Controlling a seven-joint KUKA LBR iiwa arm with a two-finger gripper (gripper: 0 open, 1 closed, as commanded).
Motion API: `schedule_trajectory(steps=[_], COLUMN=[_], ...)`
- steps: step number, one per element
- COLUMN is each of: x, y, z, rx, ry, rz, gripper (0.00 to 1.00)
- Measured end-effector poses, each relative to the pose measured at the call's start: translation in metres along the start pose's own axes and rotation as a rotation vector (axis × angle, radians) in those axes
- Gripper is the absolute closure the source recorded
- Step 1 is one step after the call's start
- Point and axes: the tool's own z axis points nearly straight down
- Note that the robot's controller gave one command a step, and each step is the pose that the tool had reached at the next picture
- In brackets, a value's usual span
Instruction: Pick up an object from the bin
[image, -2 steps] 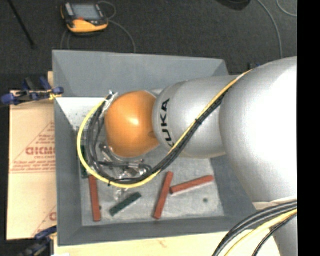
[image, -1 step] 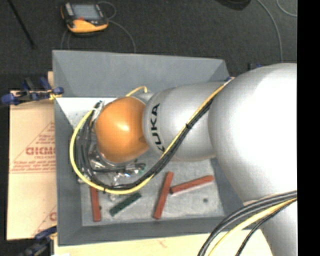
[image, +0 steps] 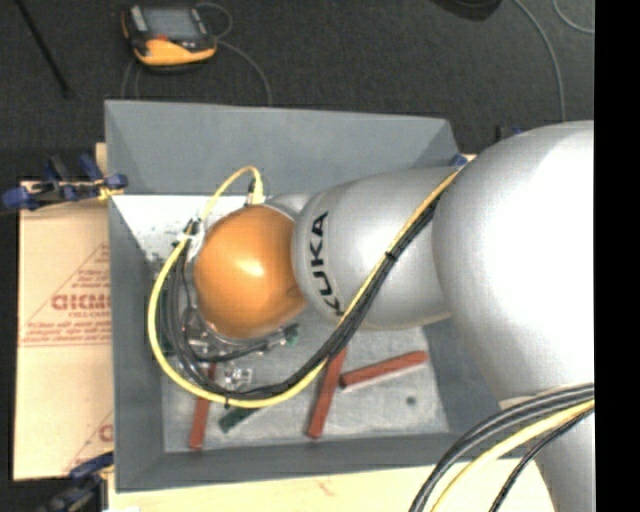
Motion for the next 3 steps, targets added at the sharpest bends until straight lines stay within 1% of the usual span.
schedule_trajectory(steps=[3], x=[0.0004], y=[-0.0013], z=[-0.0016], rx=[-0.003], ry=[-0.002], rz=[0.004], gripper=[1.0])
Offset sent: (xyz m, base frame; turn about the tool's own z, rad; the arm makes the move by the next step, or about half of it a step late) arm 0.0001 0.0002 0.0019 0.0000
